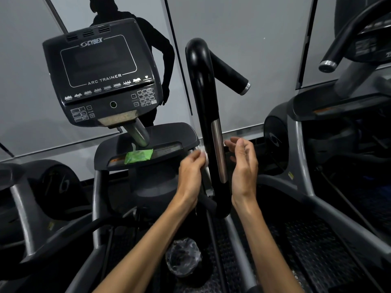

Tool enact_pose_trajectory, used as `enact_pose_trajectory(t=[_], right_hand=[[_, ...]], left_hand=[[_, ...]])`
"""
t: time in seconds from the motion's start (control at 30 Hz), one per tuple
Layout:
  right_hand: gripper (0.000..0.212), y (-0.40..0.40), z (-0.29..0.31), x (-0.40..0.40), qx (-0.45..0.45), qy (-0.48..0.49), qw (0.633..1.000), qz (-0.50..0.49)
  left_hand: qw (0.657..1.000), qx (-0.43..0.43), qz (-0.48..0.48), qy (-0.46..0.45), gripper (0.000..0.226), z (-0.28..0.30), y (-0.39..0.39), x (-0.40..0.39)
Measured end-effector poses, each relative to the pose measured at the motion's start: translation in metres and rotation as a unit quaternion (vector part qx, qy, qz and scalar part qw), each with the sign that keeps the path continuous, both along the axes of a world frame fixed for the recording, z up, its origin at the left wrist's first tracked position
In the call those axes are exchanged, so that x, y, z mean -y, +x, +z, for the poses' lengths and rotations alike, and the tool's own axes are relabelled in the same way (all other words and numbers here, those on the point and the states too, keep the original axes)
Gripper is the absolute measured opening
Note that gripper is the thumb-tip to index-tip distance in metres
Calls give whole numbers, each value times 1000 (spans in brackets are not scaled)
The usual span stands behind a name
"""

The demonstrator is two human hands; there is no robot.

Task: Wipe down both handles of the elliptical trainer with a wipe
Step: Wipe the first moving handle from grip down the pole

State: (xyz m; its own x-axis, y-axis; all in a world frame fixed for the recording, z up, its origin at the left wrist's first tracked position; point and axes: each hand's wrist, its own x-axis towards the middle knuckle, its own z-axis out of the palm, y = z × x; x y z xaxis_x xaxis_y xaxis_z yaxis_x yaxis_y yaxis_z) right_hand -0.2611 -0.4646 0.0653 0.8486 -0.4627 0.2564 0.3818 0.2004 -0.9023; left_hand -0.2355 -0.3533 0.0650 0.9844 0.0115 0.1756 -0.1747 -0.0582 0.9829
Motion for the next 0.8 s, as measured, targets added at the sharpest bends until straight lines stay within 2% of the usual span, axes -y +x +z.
enact_pose_trajectory(t=[0.07, 0.13, 0.23, 0.3, 0.33, 0.43, 0.5, 0.57, 0.63, 0.73, 0.8], right_hand=[[28, 1, 1, -1, 3, 2, 1000, -2], [27, 1, 2, -3, 6, 1, 1000, -4], [27, 1, 0, -5, 7, 0, 1000, -6], [26, 2, -2, -5, 8, 1, 1000, -11], [26, 3, -2, -5, 9, 3, 1000, -13], [26, 3, 0, -5, 9, 3, 1000, -11], [26, 2, 1, -6, 9, 0, 1000, -9], [26, 0, 1, -6, 10, 2, 1000, -10], [26, -1, 1, -5, 10, 3, 1000, -12], [27, 0, 0, -4, 10, 12, 1000, -17], [26, 1, 0, -5, 12, 15, 1000, -18]], left_hand=[[999, 31, -1, -15, 25, 22, 6, 6], [999, 33, -31, -10, 30, 21, 8, 6], [995, -5, -66, 69, 26, -2, 3, -7], [987, 16, -43, 155, 31, -5, 2, -15], [985, 41, -30, 167, 33, 1, 2, -15], [991, 95, -12, 93, 29, 24, 2, -5], [996, 65, -16, 57, 33, 20, 7, 0], [998, 10, -18, 65, 41, 4, 6, -2], [994, -1, -10, 111, 41, -6, -2, -8], [985, 69, 8, 155, 37, 6, -16, -5], [975, 140, 65, 163, 33, 23, -19, 6]])
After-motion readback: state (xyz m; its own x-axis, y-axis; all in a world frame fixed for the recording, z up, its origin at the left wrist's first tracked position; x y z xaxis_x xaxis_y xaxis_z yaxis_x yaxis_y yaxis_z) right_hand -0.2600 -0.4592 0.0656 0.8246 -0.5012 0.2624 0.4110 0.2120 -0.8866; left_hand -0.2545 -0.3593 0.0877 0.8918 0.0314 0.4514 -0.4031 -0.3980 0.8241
